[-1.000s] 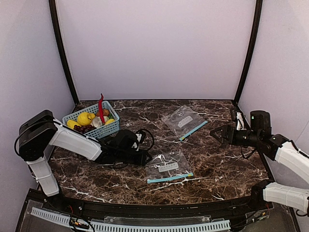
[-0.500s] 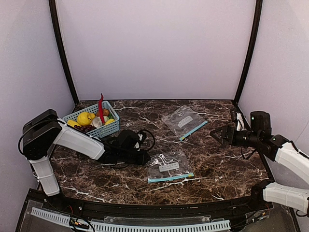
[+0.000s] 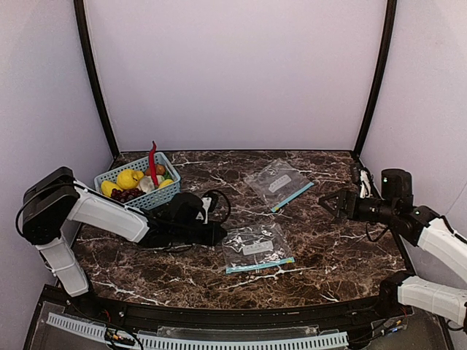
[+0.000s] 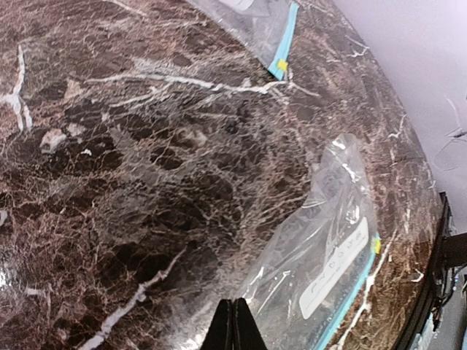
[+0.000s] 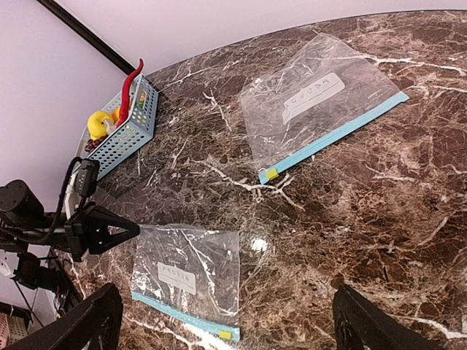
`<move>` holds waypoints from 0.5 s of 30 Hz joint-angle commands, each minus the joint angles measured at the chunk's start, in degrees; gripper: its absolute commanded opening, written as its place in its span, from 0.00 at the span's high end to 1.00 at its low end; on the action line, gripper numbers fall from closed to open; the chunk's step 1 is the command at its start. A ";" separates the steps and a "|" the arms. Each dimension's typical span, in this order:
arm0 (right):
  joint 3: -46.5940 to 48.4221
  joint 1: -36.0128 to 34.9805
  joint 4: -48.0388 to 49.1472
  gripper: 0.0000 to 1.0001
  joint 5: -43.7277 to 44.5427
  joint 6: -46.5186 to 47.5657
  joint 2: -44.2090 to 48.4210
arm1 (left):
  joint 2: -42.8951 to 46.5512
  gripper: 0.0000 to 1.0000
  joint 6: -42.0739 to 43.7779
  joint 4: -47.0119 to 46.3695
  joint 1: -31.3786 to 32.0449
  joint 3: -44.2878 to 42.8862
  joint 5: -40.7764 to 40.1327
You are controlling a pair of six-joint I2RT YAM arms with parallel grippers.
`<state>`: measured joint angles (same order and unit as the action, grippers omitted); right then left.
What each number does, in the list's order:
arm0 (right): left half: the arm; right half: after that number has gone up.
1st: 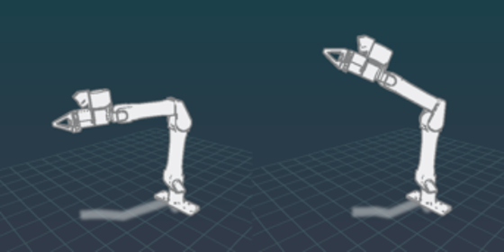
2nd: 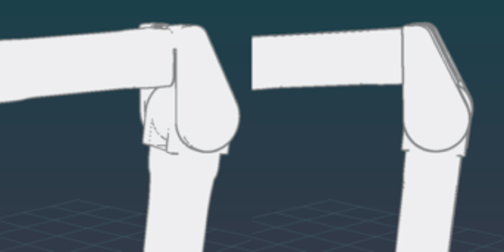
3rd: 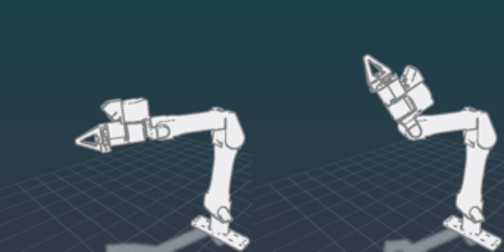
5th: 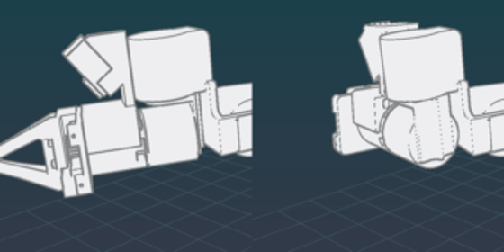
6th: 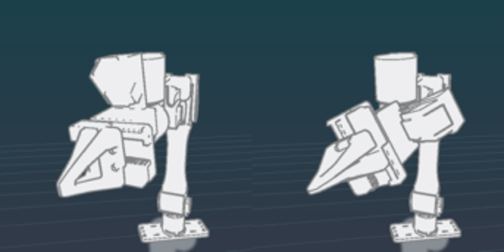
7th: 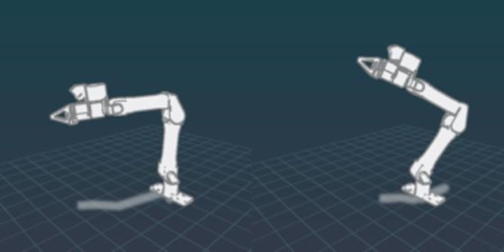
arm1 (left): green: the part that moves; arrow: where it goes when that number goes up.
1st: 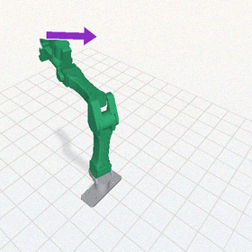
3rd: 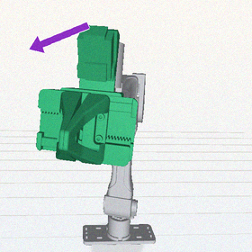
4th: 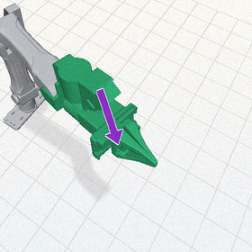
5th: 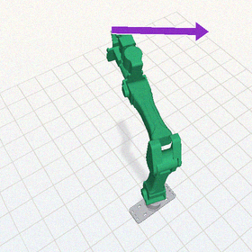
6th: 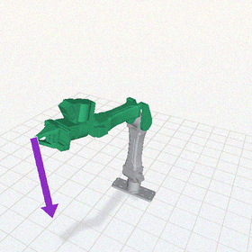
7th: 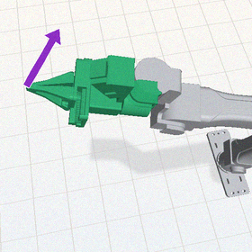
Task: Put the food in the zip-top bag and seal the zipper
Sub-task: Pick up the zipper food storage bag at the center of the board, then pass from the left arm to the right
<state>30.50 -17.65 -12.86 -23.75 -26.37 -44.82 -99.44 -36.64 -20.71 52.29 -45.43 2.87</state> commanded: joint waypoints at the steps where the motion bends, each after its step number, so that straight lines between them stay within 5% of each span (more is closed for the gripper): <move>1: -1.56 -0.86 1.93 0.01 -3.21 -2.32 1.23 | 7.49 0.99 0.14 -6.13 -0.19 2.73 3.36; 15: -9.14 -11.63 21.16 0.01 -5.58 -18.09 0.46 | 23.98 0.99 -4.17 -12.11 -0.27 6.88 2.99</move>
<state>22.74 -25.85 -1.93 -29.98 -37.85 -43.42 -79.48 -38.68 -29.28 52.27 -40.51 6.20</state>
